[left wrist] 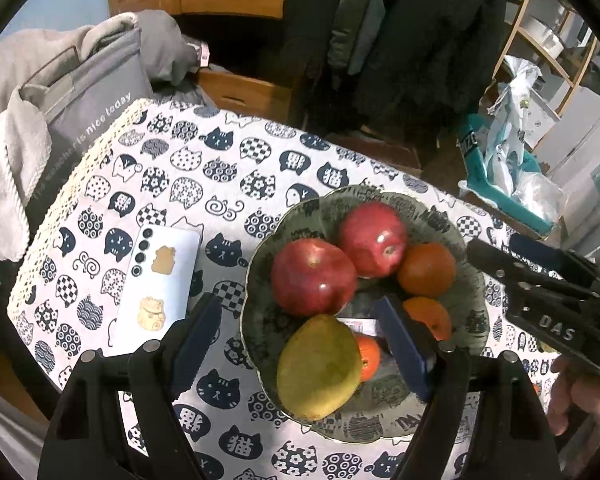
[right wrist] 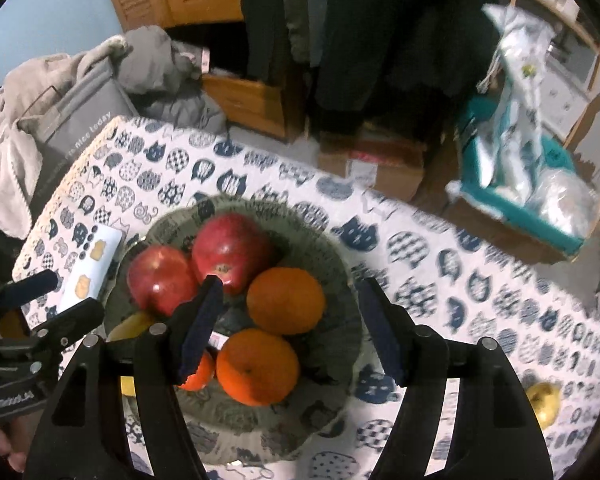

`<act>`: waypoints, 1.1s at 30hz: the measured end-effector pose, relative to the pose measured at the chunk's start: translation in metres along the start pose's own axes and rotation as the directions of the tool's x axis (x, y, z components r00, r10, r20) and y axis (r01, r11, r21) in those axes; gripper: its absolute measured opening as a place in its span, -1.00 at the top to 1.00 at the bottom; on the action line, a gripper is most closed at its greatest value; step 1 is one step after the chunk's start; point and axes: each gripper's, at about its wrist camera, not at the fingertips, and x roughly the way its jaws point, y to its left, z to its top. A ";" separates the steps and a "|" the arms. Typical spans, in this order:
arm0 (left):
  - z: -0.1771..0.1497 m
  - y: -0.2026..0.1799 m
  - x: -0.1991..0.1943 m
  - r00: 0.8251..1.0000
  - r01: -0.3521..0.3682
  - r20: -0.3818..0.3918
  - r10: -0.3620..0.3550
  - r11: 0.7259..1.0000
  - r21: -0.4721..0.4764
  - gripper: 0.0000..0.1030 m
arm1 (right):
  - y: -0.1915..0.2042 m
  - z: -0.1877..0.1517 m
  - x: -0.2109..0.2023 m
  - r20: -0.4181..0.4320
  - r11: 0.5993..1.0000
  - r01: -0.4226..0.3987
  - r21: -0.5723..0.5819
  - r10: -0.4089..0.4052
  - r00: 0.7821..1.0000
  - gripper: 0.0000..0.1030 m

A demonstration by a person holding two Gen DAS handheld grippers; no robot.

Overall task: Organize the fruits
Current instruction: 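Withdraw both tools from the bowl toward the remaining pear and orange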

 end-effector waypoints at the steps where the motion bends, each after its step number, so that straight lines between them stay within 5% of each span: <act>1: 0.000 -0.001 -0.002 1.000 0.000 0.004 0.000 1.000 0.001 -0.59 | -0.001 0.001 -0.007 0.017 1.000 0.011 -0.008 -0.010 1.000 -0.38; 18: 0.003 -0.033 -0.056 0.992 0.056 0.113 -0.062 0.997 0.056 -0.59 | -0.025 -0.006 -0.107 0.187 0.997 0.074 -0.001 -0.073 0.980 -0.38; 33: -0.002 -0.078 -0.098 0.978 0.077 0.179 -0.103 0.986 0.146 -0.59 | -0.062 -0.036 -0.169 0.250 0.993 0.111 0.038 -0.117 0.961 -0.39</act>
